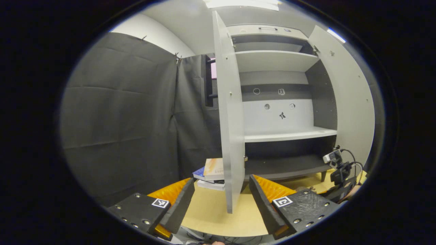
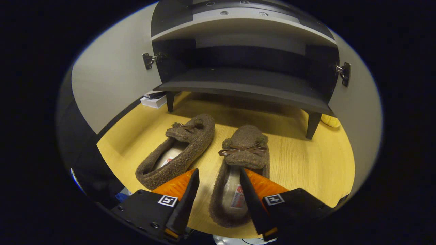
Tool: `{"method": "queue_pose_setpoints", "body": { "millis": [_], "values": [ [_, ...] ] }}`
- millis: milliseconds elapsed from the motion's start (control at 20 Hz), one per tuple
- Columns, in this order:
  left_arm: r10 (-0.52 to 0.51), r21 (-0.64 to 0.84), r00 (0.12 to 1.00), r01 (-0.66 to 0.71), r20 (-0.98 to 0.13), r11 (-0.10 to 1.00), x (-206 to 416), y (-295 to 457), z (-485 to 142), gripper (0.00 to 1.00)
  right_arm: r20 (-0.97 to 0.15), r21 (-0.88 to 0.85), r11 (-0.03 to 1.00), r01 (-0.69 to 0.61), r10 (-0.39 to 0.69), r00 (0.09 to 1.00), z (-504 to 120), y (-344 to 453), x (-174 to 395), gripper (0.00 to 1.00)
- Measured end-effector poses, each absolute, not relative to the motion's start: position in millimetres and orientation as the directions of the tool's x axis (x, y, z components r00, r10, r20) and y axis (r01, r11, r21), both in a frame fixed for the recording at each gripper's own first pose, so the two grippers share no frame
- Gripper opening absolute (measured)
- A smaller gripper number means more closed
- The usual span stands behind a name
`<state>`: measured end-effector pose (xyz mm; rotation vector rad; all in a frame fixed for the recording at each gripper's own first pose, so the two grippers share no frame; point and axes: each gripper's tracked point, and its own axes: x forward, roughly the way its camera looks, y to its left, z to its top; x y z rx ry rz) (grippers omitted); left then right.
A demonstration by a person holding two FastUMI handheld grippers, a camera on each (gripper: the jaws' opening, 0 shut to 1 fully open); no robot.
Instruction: Grab one shoe with the right hand and put it into the shoe cabinet, grab the other shoe with the left hand and put it into the shoe cabinet; then close the right door with the right hand and the left door with the left hand.
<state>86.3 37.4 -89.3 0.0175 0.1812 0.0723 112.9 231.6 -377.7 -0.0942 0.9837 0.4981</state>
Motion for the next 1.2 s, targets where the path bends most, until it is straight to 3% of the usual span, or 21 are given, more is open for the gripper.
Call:
{"method": "queue_pose_setpoints", "body": {
  "millis": [100,250,350,450,500,650,700,850,900,950,1200],
  "values": [
    [0.069,0.020,0.980,-0.066,-0.188,0.998,81,35,-91,1.00,-0.836,0.139,0.884,-0.447,0.347,0.425,-389,235,110,0.62],
    [0.061,0.017,0.980,-0.059,-0.190,0.998,76,31,-90,1.00,-0.848,0.063,0.884,-0.463,0.292,0.442,-395,228,113,0.64],
    [0.057,0.017,0.981,-0.055,-0.187,0.998,74,28,-88,1.00,-0.856,0.031,0.880,-0.473,0.268,0.442,-398,227,114,0.24],
    [0.051,0.013,0.982,-0.049,-0.182,0.999,73,26,-86,1.00,-0.853,0.045,0.877,-0.478,0.283,0.438,-399,227,117,0.23],
    [0.046,0.011,0.983,-0.045,-0.179,0.999,72,23,-86,1.00,-0.860,0.066,0.878,-0.474,0.291,0.420,-397,228,114,0.04],
    [0.033,0.012,0.985,-0.031,-0.168,0.999,69,17,-81,1.00,-0.833,0.097,0.877,-0.470,0.330,0.444,-378,225,116,0.03],
    [0.027,0.011,0.986,-0.025,-0.166,1.000,68,15,-81,0.94,-0.822,0.114,0.877,-0.466,0.347,0.451,-371,225,117,0.03],
    [0.008,0.006,0.987,-0.008,-0.158,1.000,66,5,-77,0.94,-0.800,0.169,0.873,-0.457,0.392,0.453,-351,229,119,0.00],
    [0.002,0.005,0.988,-0.001,-0.154,1.000,64,2,-76,1.00,-0.789,0.170,0.874,-0.455,0.398,0.468,-344,228,121,0.04],
    [-0.004,0.007,0.989,0.005,-0.149,1.000,64,-1,-74,1.00,-0.780,0.167,0.874,-0.457,0.400,0.481,-337,226,122,0.00],
    [-0.031,-0.003,0.990,0.031,-0.139,1.000,57,-15,-71,1.00,-0.715,0.189,0.865,-0.464,0.446,0.539,-282,227,134,0.03]
  ]
}}
